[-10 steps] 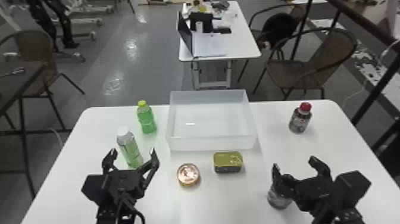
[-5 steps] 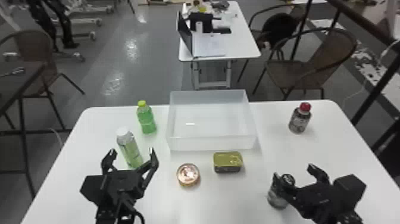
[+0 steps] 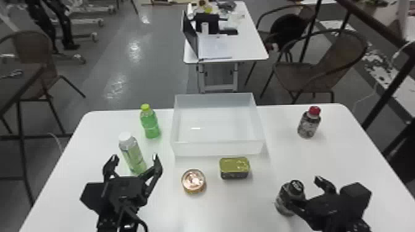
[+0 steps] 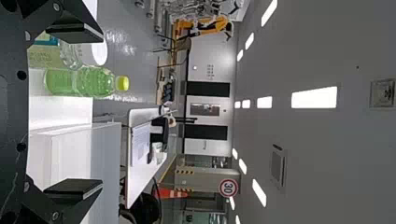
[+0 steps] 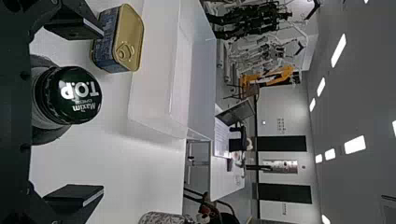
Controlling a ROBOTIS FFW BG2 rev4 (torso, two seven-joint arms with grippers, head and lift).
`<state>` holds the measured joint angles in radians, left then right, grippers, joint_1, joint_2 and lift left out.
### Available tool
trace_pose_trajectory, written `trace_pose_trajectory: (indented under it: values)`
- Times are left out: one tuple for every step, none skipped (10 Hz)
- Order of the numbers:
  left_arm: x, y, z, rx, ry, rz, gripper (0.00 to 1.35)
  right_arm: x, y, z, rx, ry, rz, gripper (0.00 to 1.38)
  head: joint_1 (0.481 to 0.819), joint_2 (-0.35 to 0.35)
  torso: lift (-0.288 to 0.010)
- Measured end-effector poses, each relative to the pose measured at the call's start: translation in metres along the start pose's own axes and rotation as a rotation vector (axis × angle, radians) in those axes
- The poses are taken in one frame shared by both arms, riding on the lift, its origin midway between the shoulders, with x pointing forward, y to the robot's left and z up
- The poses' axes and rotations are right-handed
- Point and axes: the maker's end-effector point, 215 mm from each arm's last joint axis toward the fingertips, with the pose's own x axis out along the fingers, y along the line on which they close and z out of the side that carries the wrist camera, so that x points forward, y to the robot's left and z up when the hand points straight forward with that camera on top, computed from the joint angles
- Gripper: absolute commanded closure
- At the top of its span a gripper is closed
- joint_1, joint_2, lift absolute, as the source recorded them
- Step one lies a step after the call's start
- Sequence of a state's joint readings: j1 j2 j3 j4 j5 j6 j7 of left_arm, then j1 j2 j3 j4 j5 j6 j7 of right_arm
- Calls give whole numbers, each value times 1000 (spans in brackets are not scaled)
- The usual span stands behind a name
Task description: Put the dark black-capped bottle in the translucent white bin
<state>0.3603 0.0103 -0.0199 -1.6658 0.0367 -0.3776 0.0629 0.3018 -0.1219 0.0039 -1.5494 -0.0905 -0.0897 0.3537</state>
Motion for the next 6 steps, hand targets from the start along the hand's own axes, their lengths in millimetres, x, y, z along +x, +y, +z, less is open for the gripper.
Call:
trace_pose_trajectory:
  values:
    - [0, 0, 0, -1, 0, 0, 196, 2, 0, -6, -1, 16, 9, 127, 695, 52, -16]
    - [0, 0, 0, -1, -2, 1, 196, 3, -1, -12, 2, 34, 13, 127, 695, 52, -16]
    - [0, 0, 1, -2, -3, 1, 196, 3, -1, -19, 5, 56, 14, 125, 695, 51, -16]
    - [0, 0, 1, -3, -4, 2, 196, 5, 0, -25, 9, 75, 23, 125, 695, 53, -16]
    - [0, 0, 1, -5, -5, 4, 196, 7, 3, -29, 11, 91, 38, 125, 695, 57, -16]
    - [0, 0, 1, -5, -6, 4, 196, 10, 5, -33, 13, 107, 55, 125, 695, 59, -16]
